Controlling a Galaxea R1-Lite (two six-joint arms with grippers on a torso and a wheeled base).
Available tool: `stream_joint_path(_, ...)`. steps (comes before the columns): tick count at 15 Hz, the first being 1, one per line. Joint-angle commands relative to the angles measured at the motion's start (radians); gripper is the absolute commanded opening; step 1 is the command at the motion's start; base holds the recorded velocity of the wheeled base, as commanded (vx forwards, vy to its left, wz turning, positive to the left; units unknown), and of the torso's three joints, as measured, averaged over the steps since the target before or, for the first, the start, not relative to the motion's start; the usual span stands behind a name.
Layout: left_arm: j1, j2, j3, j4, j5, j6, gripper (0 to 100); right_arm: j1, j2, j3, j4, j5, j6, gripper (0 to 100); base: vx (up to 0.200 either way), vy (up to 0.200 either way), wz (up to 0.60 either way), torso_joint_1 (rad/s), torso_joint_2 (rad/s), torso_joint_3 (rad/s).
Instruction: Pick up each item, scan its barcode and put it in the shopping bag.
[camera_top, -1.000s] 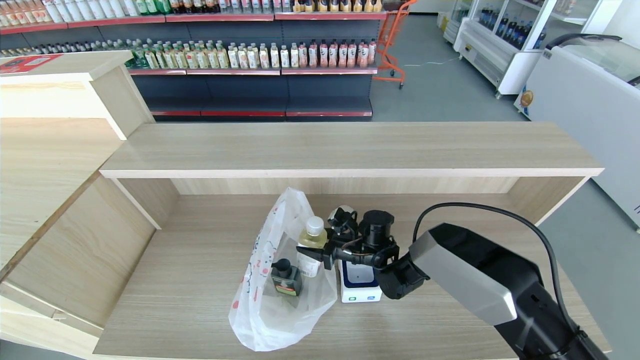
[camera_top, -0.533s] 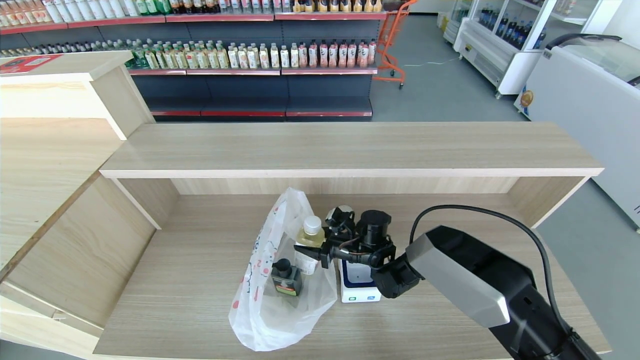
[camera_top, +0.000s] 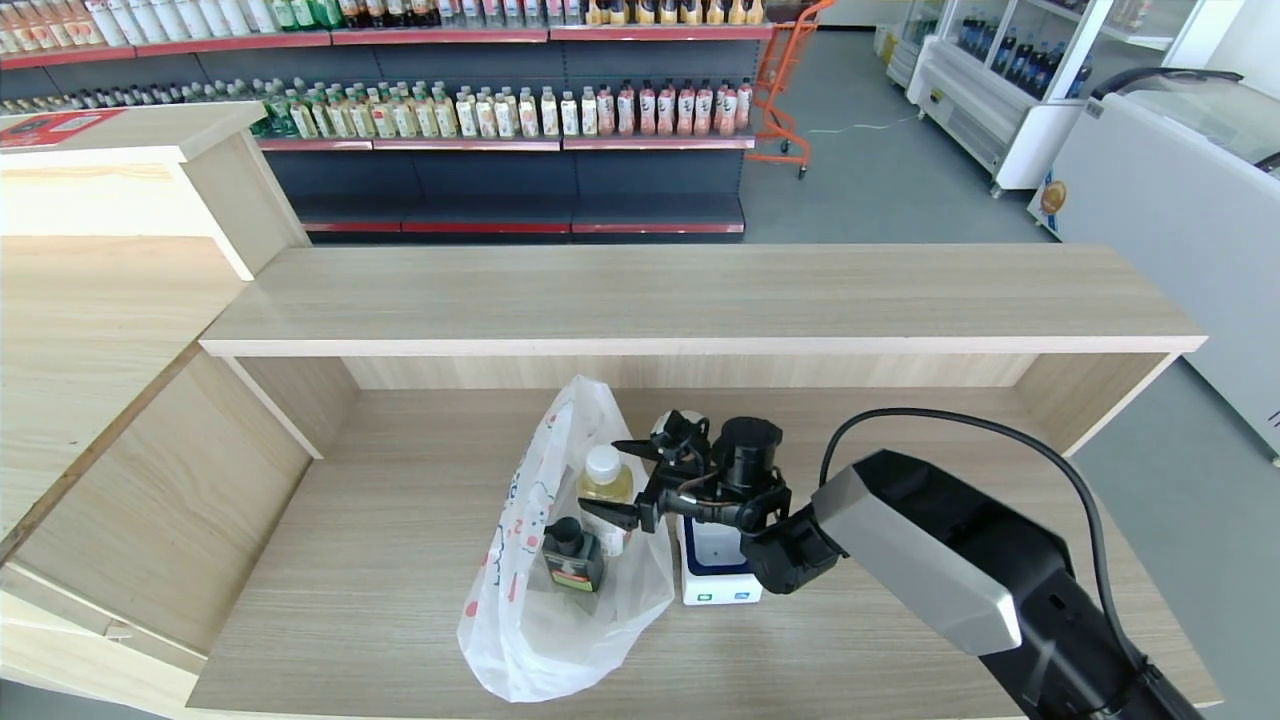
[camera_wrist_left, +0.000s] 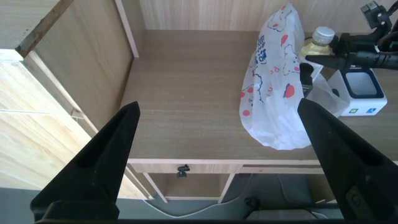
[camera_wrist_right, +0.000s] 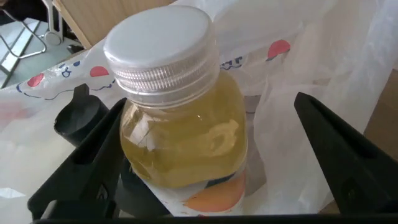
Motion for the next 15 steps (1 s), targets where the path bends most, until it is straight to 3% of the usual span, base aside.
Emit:
stream_joint_path(1, 0.000, 0.000, 0.000, 0.000, 0.000, 0.000, 100, -0.006, -0.022, 0.001, -0.001, -0.001, 0.021, 100, 0.000, 0.000, 0.00, 0.000, 0.00, 0.000)
stream_joint_path(4, 0.000, 0.000, 0.000, 0.000, 0.000, 0.000, 100, -0.017, -0.137, 0.040, -0.032, -0.005, 0.243, 100, 0.000, 0.000, 0.00, 0.000, 0.00, 0.000)
stream_joint_path(7, 0.000, 0.000, 0.000, 0.000, 0.000, 0.000, 100, -0.019, -0.306, 0.187, -0.089, -0.022, 0.472, 100, 0.000, 0.000, 0.00, 0.000, 0.00, 0.000)
stream_joint_path(12, 0.000, 0.000, 0.000, 0.000, 0.000, 0.000, 100, -0.095, -0.558, 0.507, -0.095, -0.025, 0.484, 100, 0.000, 0.000, 0.00, 0.000, 0.00, 0.000)
stream_joint_path(15, 0.000, 0.000, 0.000, 0.000, 0.000, 0.000, 100, -0.210, -0.920, 0.897, -0.075, -0.024, 0.457, 100, 0.000, 0.000, 0.00, 0.000, 0.00, 0.000)
